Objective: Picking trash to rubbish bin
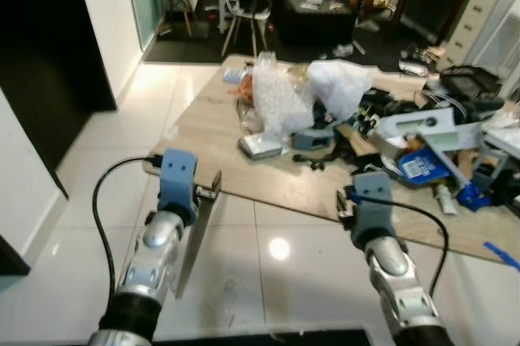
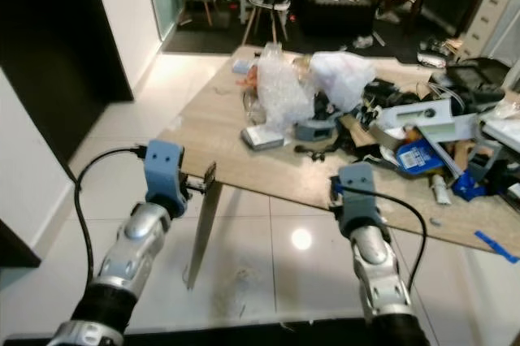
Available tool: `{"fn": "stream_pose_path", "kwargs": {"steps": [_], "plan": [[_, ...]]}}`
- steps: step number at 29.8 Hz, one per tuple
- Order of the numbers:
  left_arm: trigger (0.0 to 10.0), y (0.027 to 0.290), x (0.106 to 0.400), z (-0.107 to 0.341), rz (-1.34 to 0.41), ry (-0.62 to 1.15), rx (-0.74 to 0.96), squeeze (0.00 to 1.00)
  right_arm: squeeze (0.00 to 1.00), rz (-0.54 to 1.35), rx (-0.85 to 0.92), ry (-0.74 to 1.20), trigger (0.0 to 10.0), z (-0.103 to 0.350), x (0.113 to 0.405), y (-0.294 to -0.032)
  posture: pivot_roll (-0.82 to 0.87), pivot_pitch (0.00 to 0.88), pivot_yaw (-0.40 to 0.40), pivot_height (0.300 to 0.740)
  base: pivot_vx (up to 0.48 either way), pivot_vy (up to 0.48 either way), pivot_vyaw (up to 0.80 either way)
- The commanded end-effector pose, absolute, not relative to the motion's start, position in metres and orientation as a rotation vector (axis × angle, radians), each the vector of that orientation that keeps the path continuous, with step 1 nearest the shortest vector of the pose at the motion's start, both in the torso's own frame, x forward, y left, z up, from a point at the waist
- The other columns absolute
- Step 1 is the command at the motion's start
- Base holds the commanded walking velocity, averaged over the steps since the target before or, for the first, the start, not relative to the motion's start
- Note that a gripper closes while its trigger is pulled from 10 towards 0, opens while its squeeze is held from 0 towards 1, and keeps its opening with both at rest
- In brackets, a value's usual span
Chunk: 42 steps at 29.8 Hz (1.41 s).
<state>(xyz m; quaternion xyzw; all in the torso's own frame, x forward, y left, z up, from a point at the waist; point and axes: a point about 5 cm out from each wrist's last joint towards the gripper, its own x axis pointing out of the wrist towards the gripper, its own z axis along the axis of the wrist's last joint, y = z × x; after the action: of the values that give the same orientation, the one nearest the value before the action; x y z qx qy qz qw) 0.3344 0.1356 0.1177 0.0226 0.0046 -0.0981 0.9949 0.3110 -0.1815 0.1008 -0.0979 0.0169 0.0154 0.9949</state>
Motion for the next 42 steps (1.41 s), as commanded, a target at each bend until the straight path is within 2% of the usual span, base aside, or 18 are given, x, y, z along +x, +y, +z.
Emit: {"fn": "stream_pose_path", "kwargs": {"steps": [1,18,37,38,39,42], "plan": [[10.0,0.131,0.333,0.113,-0.211,0.022,0.050,0.00,0.00,0.012,-0.203,0.035,10.0,0.100,0.309,-0.189,-0.11,0.021,0.005,0.740,0.412,0.000,0.00],[10.0,0.130,0.331,0.113,-0.222,0.015,0.048,0.00,0.00,0.045,-0.216,0.016,10.0,0.104,0.310,-0.185,-0.11,0.029,0.003,0.740,0.396,0.000,0.00],[10.0,0.123,0.328,0.111,-0.296,0.013,0.093,0.00,0.00,0.115,-0.174,0.053,10.0,0.098,0.308,-0.173,-0.10,0.039,0.003,0.740,0.000,0.000,0.00],[10.0,0.121,0.327,0.111,-0.320,0.011,0.105,0.00,0.96,0.140,-0.154,0.051,10.0,0.098,0.308,-0.170,-0.10,0.041,0.004,0.740,0.000,0.000,0.00],[10.0,0.120,0.326,0.111,-0.337,0.009,0.113,0.00,1.00,0.160,-0.139,0.046,10.0,0.099,0.308,-0.168,-0.10,0.041,0.005,0.740,0.000,0.000,0.00],[10.0,0.119,0.326,0.112,-0.350,0.008,0.115,0.00,1.00,0.187,-0.124,0.039,10.0,0.100,0.308,-0.165,-0.10,0.041,0.005,0.740,0.000,0.000,0.00]]}}
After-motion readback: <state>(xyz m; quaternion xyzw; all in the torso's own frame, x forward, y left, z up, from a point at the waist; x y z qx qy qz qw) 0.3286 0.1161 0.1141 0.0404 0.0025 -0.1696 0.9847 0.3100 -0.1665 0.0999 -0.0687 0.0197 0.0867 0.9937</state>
